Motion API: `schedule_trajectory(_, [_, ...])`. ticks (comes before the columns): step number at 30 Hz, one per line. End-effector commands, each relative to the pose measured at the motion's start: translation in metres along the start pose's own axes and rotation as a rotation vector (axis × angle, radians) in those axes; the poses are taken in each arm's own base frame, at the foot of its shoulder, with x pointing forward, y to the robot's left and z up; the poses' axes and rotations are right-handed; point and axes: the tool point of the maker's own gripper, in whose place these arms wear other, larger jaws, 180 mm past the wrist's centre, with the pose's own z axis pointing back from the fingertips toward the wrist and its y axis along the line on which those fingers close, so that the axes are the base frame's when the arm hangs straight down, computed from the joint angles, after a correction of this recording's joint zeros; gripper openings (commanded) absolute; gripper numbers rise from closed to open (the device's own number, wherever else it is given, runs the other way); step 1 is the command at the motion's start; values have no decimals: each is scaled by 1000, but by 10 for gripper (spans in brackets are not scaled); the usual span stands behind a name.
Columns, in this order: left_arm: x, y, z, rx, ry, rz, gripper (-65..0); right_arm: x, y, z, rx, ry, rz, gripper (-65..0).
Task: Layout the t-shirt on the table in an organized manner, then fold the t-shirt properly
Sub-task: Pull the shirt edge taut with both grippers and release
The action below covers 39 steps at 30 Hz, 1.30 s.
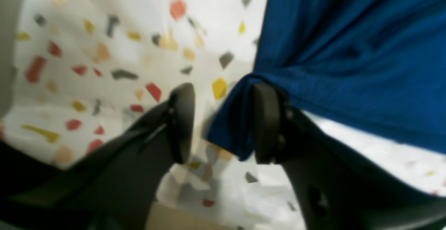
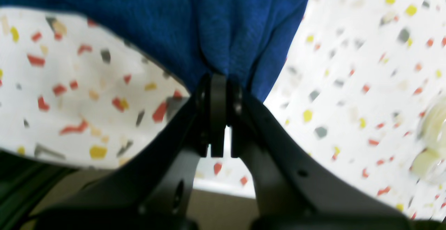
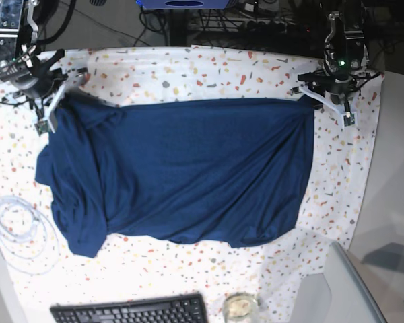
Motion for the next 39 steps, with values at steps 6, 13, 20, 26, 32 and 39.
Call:
schedule_trajectory(6, [54, -14, 46, -52, -194, -14, -216, 4, -5, 4, -13, -21, 9, -650])
schedule_trajectory(13, [60, -36, 62, -247, -193, 222, -44, 5, -4, 4, -12, -21, 10, -650])
schedule_trajectory(20, [30, -30, 48, -263, -97, 317, -54, 4, -8, 5, -20, -20, 14, -650])
schedule_trajectory(26, [10, -35, 49, -277, -40, 272, -323, 8, -10, 7, -25, -30, 20, -650])
schedule_trajectory(32, [-18, -27, 33, -248, 43, 262, -650, 21, -11, 15, -37, -70, 33, -650])
schedule_trajectory(39, [-23, -10, 5, -189, 82, 253, -650, 25, -16, 18, -51, -79, 48, -650])
